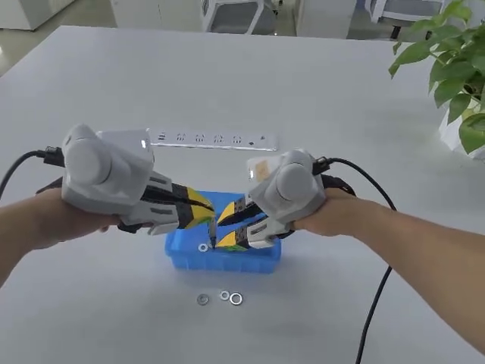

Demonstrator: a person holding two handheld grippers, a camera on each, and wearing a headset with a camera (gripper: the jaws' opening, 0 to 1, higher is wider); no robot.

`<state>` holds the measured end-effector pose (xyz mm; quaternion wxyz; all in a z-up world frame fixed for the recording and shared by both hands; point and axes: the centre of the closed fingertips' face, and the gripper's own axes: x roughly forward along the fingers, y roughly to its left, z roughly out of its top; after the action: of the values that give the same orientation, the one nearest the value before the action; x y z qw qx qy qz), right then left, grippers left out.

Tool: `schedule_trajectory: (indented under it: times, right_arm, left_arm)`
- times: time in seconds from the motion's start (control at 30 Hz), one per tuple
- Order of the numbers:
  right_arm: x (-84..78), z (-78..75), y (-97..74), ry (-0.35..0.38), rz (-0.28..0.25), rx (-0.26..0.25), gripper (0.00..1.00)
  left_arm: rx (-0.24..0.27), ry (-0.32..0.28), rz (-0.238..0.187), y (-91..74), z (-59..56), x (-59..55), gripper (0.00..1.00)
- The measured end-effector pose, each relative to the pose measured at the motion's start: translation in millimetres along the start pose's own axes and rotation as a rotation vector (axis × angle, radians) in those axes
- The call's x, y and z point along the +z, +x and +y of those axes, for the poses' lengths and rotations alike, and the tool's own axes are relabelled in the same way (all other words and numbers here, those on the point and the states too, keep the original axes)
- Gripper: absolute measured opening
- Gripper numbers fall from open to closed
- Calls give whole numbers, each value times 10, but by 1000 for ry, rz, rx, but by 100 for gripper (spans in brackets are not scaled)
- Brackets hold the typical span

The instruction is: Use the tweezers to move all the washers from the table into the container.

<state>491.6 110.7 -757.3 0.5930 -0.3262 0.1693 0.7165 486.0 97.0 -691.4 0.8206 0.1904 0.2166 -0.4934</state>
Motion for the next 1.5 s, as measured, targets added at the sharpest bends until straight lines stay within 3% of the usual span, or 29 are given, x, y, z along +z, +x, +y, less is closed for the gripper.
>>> schedule_trajectory:
  times: [0.67, 0.9, 1.2, 1.5]
  right_arm:
    - [83, -21, -508, 147, -29, -169, 42]
    - [8, 63, -713, 195, -21, -238, 48]
    - [-126, 274, -860, 254, -5, -281, 53]
    - [-196, 436, -977, 308, -23, -324, 58]
  left_arm:
    - [58, -9, 1, -272, 56, 167, 5]
    - [86, -19, 7, -450, 44, 217, 5]
    - [94, -17, 20, -610, -88, 252, 5]
    - [82, -12, 24, -682, -232, 275, 5]
